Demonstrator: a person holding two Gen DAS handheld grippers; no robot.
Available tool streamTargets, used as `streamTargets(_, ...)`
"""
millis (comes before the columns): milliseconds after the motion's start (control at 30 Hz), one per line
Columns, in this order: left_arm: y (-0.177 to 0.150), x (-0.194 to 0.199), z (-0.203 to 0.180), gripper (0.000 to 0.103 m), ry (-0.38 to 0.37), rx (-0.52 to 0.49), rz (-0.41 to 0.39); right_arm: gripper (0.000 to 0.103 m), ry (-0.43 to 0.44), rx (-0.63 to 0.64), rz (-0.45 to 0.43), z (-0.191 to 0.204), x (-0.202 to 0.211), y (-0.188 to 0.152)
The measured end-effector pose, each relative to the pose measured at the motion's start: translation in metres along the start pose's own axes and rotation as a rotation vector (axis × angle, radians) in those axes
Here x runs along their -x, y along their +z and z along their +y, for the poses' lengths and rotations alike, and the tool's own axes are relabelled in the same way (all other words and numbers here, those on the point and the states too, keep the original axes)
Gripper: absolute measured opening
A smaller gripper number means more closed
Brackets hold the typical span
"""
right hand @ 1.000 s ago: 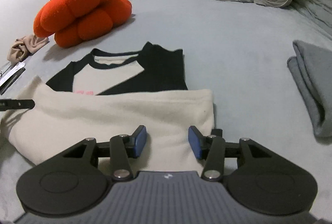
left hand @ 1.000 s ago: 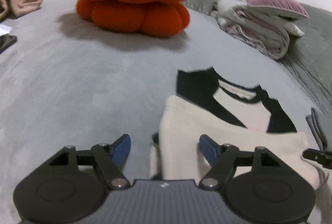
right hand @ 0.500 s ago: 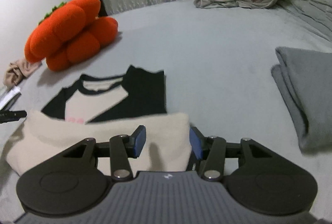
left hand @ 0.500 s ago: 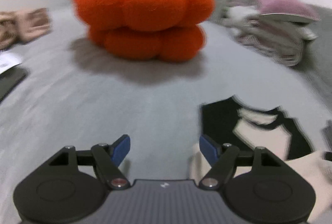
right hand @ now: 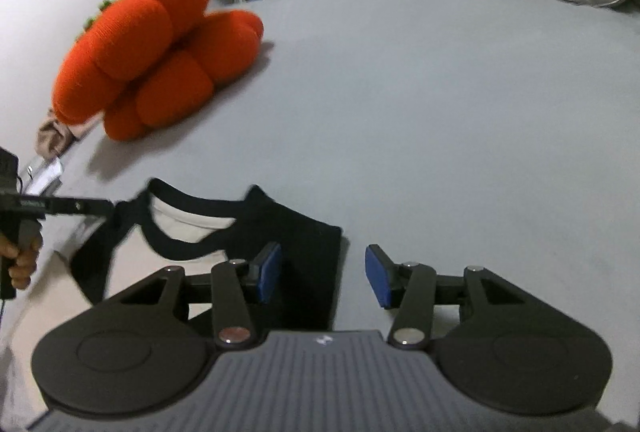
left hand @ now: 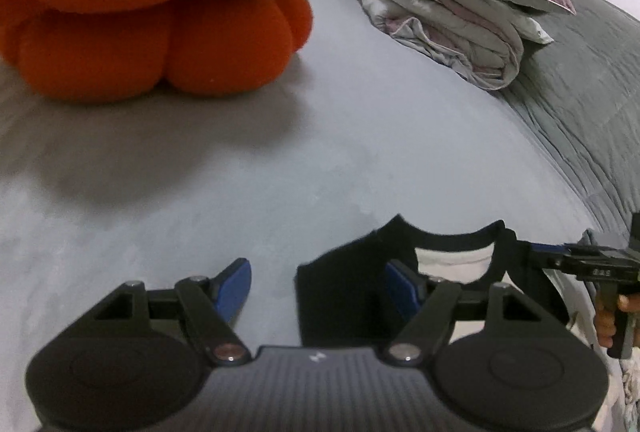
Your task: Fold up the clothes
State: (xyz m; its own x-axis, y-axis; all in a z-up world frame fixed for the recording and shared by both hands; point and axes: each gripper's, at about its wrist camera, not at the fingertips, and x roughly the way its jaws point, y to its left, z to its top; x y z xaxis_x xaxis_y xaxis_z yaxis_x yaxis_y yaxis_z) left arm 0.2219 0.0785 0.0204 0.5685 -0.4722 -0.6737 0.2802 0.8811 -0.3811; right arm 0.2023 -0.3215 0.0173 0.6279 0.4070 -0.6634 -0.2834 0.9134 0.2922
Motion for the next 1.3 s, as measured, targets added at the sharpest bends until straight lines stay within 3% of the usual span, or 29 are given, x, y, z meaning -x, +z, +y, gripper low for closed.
streamTargets(33,0.001,-0.002,-0.002,0.071,-0.013,-0.014,0.005,0.049,0.003,0.003,-0.005,-0.003,-0.003,0.001)
streamTargets(67,0.003,-0.005,-0.004,0.060,-0.025,-0.028,0.010,0.049,0.015,-0.001,-0.014,-0.007,-0.002,0.001)
streamTargets(100,0.002,-0.006,-0.006,0.043,-0.025,-0.046,0.018,0.042,0.024,-0.007,-0.018,-0.009,-0.002,0.000)
streamTargets(133,0.002,-0.008,-0.007,0.034,-0.025,-0.064,0.026,0.030,0.031,-0.010,-0.019,-0.011,-0.001,0.000)
streamTargets(167,0.001,-0.010,-0.008,0.021,-0.025,-0.081,0.033,0.026,0.040,-0.008,-0.017,-0.011,0.000,-0.001)
streamTargets(267,0.002,-0.010,-0.005,0.008,-0.030,-0.083,0.042,0.014,0.055,0.002,-0.014,-0.008,0.003,-0.004)
streamTargets(333,0.004,-0.006,-0.005,0.006,-0.034,-0.079,0.032,0.008,0.047,0.021,-0.021,-0.004,0.006,-0.004)
streamTargets(500,0.008,0.005,-0.006,0.005,-0.045,-0.068,0.006,0.007,0.013,0.045,-0.065,0.005,0.017,0.002)
streamTargets(667,0.002,0.040,-0.018,0.005,-0.082,-0.105,-0.071,0.007,0.027,0.105,-0.139,0.022,0.053,0.001)
streamTargets(833,-0.022,0.086,-0.030,0.005,-0.137,-0.200,-0.180,0.007,0.026,0.192,-0.209,0.046,0.099,-0.014)
streamTargets(1000,-0.062,0.126,-0.034,0.005,-0.187,-0.287,-0.241,0.007,0.045,0.259,-0.239,0.067,0.145,-0.044)
streamTargets(1167,-0.102,0.147,-0.039,0.005,-0.216,-0.375,-0.237,0.006,0.045,0.290,-0.218,0.077,0.163,-0.076)
streamTargets(1300,-0.130,0.151,-0.049,0.005,-0.223,-0.469,-0.173,0.006,0.030,0.314,-0.159,0.080,0.159,-0.100)
